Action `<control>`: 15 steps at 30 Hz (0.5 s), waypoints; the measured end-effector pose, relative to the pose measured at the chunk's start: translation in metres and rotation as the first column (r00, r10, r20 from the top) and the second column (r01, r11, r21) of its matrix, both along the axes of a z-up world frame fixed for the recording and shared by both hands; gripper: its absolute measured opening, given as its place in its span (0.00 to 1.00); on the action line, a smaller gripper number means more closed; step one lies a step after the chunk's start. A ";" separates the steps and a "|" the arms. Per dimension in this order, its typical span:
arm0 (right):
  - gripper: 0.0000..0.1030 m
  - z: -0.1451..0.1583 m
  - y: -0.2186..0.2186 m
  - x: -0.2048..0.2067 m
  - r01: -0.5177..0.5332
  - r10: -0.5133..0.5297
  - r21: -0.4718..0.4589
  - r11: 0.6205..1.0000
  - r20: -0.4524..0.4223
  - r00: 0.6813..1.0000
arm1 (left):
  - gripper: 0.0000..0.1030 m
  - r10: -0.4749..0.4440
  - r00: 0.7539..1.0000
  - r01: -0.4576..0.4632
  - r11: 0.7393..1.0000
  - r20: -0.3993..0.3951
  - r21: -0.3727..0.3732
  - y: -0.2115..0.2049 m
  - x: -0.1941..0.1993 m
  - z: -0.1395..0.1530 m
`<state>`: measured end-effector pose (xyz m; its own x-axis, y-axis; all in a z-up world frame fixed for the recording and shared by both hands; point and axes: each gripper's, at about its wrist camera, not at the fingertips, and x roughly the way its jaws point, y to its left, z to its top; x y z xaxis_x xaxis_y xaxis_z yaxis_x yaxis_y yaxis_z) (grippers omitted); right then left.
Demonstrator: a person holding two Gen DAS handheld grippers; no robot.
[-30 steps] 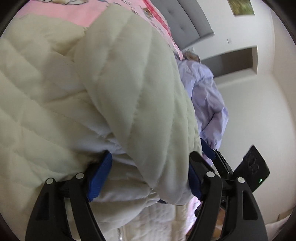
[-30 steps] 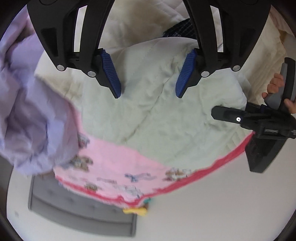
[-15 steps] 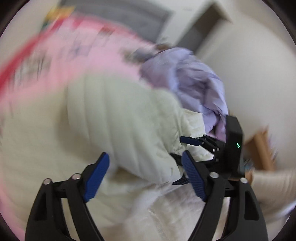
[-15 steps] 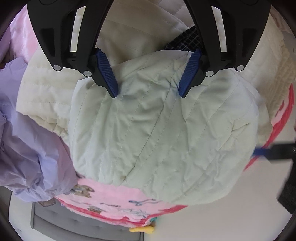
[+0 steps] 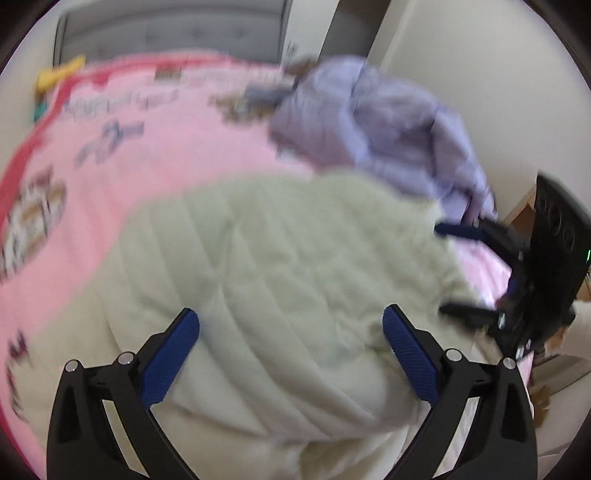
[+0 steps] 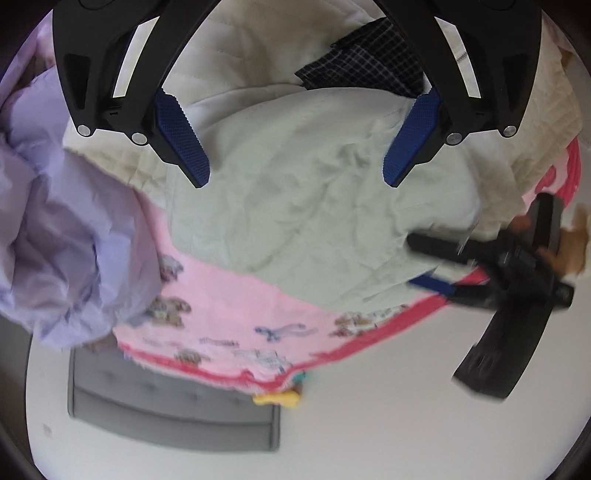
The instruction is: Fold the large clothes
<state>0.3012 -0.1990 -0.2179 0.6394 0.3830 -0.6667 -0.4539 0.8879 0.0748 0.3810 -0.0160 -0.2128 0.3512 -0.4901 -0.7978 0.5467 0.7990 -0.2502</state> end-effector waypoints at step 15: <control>0.87 -0.042 0.017 0.000 -0.056 0.043 -0.105 0.993 -0.121 0.992 | 0.96 0.025 0.993 -0.032 0.998 0.115 0.062 0.009 -0.043 -0.038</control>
